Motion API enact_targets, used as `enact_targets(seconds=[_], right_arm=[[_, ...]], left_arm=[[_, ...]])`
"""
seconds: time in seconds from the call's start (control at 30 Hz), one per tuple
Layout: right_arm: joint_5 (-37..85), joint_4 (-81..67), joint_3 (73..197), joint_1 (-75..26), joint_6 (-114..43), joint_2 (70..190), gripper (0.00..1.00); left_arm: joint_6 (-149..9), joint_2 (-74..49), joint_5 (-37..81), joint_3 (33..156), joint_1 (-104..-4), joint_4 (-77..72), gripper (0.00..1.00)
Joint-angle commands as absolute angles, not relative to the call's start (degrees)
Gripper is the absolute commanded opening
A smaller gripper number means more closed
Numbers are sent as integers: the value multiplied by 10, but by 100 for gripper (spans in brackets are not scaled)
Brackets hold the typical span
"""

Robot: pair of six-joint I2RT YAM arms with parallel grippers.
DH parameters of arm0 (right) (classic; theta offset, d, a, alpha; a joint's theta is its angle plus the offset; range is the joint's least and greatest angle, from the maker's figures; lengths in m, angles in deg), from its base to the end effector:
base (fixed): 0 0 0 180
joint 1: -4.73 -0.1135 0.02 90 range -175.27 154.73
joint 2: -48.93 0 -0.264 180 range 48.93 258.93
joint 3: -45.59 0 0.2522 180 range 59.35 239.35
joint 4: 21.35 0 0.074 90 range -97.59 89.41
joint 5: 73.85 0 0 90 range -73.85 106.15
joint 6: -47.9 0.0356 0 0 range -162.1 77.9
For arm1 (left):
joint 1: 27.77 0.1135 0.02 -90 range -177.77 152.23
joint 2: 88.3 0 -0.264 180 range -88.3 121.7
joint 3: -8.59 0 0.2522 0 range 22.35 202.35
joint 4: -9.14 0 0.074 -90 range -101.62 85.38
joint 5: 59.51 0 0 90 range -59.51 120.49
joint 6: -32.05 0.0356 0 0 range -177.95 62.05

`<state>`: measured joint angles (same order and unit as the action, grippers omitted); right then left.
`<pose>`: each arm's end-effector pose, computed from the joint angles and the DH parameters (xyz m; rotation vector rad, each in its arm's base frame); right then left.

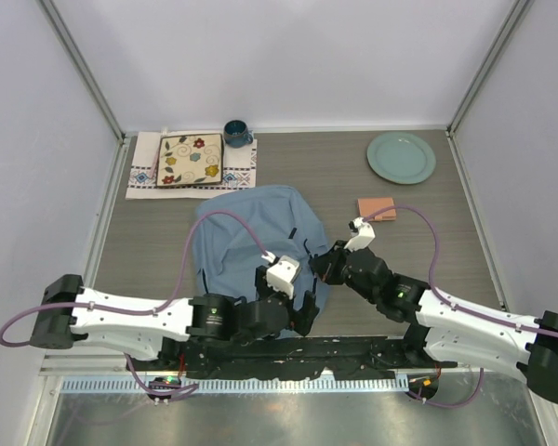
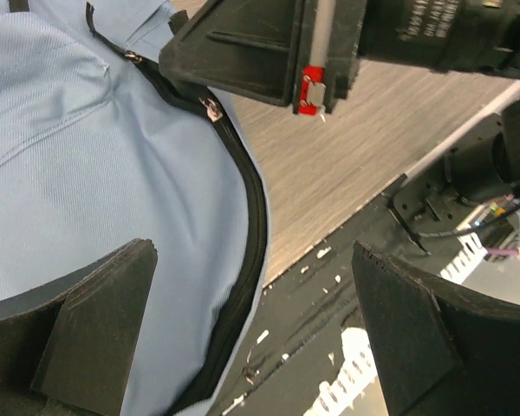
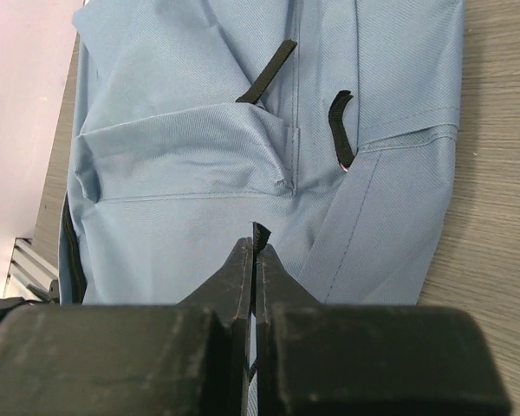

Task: Pack the student bag
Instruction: Zip the student bag at the center of the board.

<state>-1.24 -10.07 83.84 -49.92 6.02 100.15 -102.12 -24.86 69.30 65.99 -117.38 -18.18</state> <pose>0.1237 0.1560 0.2184 0.0863 2.0759 0.8468 0.0239 -0.2376 0.2672 0.4345 2.0491 -0.7355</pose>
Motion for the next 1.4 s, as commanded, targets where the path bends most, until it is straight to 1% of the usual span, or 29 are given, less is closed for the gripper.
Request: enact_targets(seconds=[0.0,0.1,0.17,0.2,0.23,0.3,0.33,0.37,0.4,0.43,0.5,0.7,0.9,1.13,1.37], right_arm=[[-34,-114,844,-503,57,981,1],[-40,-108,844,-503,58,974,1],[-40,-106,844,-503,57,973,1],[-42,-103,844,-502,56,972,1],[-42,-102,844,-503,57,971,1],[-46,-101,842,-503,58,970,1],[-49,-101,842,-503,60,971,1],[-51,-100,843,-503,61,972,1],[-59,-99,844,-502,64,973,1],[-67,-95,846,-502,66,978,1],[-83,-84,856,-502,69,987,1],[-121,-79,898,-489,73,1042,1],[-100,-93,931,-461,59,1100,1],[-85,-126,961,-429,56,1151,1],[-72,-145,995,-394,41,1200,1]], left_arm=[[-995,-195,689,688,-1151,-153,99],[-993,-169,652,686,-1136,-131,97],[-1002,-153,640,682,-1129,-115,87],[-1005,-148,638,676,-1127,-109,79],[-1008,-143,637,675,-1126,-105,66],[-1013,-131,626,677,-1126,-104,51],[-1015,-128,619,678,-1125,-105,33],[-1020,-126,606,679,-1126,-105,22],[-1023,-127,599,676,-1126,-104,4],[-1027,-127,591,672,-1126,-96,0],[-1037,-134,566,651,-1128,-81,0],[-1045,-146,543,601,-1151,-33,0],[-1042,-125,551,600,-1200,-30,0],[-1071,-71,578,609,-1259,-28,0],[-1103,-51,594,602,-1288,-15,0]])
